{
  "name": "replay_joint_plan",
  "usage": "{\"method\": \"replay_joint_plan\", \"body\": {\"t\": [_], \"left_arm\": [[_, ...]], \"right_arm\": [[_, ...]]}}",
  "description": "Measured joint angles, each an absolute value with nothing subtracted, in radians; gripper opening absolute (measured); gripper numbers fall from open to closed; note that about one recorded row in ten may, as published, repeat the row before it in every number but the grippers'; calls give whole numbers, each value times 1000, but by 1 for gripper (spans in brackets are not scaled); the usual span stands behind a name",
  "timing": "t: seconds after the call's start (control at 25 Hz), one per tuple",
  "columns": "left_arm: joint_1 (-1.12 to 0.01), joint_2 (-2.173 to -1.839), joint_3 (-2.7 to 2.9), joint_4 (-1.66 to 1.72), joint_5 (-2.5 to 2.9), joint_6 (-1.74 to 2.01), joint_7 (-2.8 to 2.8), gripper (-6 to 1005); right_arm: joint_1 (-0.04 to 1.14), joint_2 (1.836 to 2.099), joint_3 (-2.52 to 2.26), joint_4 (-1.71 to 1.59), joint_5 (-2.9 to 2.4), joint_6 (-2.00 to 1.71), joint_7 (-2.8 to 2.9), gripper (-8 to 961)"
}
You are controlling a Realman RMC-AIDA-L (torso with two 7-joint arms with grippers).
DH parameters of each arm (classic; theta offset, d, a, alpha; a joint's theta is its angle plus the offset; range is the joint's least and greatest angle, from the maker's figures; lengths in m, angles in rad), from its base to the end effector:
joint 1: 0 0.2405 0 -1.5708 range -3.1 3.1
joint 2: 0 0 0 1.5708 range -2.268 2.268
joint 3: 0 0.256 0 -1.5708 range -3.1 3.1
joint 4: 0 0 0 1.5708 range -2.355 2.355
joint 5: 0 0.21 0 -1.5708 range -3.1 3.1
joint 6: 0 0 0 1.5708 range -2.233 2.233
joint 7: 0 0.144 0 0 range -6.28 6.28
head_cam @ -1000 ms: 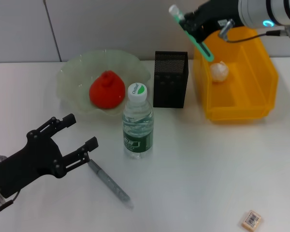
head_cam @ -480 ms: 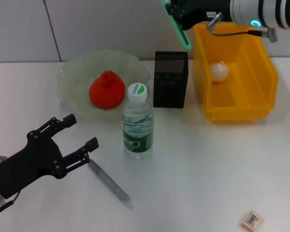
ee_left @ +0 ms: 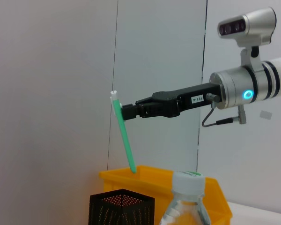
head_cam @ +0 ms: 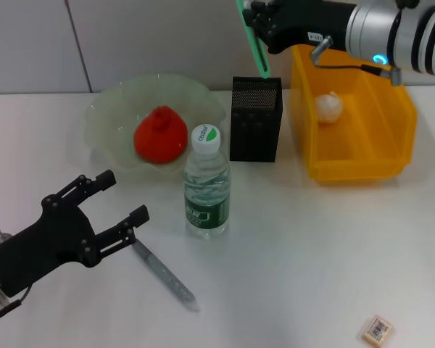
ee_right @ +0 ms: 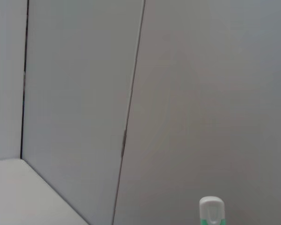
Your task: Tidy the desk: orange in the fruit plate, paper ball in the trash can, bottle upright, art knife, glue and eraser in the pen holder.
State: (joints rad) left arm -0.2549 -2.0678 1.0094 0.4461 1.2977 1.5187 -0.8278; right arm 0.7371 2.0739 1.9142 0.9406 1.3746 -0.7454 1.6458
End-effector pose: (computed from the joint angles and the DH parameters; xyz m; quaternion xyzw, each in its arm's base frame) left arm -0.3019 0.2675 -0.0099 -0.8701 -0.1483 -0.3686 0.2915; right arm 0.1178 0.4607 0.0128 -0.9043 0.1039 0.2011 0.3621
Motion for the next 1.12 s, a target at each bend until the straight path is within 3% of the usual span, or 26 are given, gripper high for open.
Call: {"method": "replay_joint_plan", "body": {"t": [1.12], "left_arm": [[-267, -2069, 1009, 442, 1299, 1519, -828, 826]], "right_arm": [[778, 2073, 1960, 633, 1703, -705, 1228, 131]]}}
